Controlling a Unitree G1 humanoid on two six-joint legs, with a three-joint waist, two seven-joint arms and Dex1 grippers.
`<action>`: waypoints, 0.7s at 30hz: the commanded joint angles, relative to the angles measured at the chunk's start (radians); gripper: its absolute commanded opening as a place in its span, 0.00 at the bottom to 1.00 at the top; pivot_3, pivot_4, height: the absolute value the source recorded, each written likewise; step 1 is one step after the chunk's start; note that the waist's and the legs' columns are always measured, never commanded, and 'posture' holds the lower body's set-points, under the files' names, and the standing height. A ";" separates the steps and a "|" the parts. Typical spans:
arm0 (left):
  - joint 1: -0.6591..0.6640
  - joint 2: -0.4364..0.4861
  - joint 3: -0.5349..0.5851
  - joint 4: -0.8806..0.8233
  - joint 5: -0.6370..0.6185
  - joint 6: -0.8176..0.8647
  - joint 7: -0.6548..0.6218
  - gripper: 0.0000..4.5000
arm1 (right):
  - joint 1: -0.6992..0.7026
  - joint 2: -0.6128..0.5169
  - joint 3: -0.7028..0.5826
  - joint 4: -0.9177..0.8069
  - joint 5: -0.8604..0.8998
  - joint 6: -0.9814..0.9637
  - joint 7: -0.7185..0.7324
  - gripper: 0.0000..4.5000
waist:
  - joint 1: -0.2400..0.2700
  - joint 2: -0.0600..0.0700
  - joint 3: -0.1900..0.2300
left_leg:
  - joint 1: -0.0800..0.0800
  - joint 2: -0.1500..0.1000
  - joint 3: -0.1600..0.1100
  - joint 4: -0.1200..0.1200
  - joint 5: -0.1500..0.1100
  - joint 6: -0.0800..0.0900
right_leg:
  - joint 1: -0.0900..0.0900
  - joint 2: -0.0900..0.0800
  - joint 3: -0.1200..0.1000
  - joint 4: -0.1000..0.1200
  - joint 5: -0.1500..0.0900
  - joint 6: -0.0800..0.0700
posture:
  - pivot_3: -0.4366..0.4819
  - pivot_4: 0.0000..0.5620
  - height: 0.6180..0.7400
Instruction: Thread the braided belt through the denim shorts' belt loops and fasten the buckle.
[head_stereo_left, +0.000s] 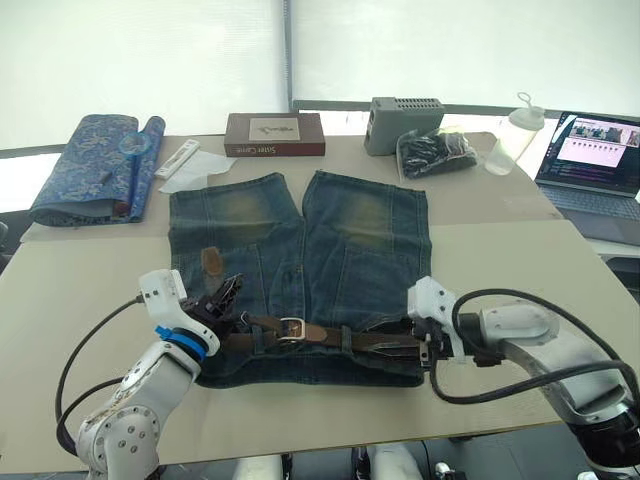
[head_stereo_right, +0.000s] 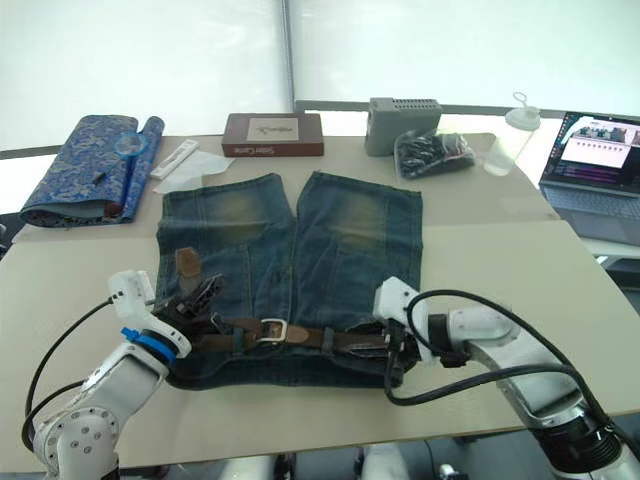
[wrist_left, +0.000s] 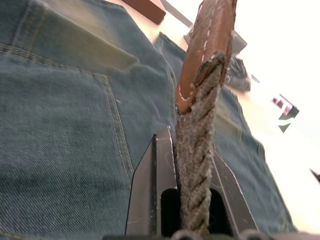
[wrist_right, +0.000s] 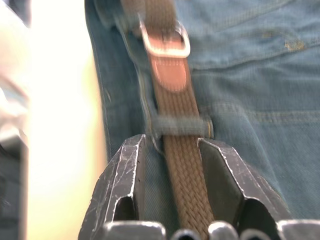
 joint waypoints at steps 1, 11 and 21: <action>-0.048 0.009 0.076 0.013 -0.091 -0.055 0.059 0.00 | 0.004 -0.007 0.054 0.048 -0.115 -0.052 -0.044 0.42 | 0.000 0.000 0.000 | -0.001 0.000 0.000 0.000 0.000 0.000 | 0.000 0.000 0.000 0.000 0.000 0.000 | 0.48 0.27 0.74; -0.080 0.073 0.141 0.070 -0.271 -0.100 0.167 0.00 | -0.004 -0.112 0.101 0.190 -0.332 -0.158 -0.051 0.42 | 0.010 -0.002 -0.001 | 0.001 -0.001 0.000 0.000 0.000 0.000 | 0.001 0.000 0.000 -0.001 0.000 0.000 | 0.48 0.27 0.74; 0.080 0.147 0.008 0.004 -0.140 -0.110 0.044 0.00 | -0.053 0.008 -0.217 -0.106 0.328 0.231 0.068 0.42 | 0.012 -0.002 -0.001 | -0.004 0.000 0.002 0.000 -0.002 0.003 | -0.001 0.000 0.002 -0.008 0.004 0.001 | 0.48 0.27 0.74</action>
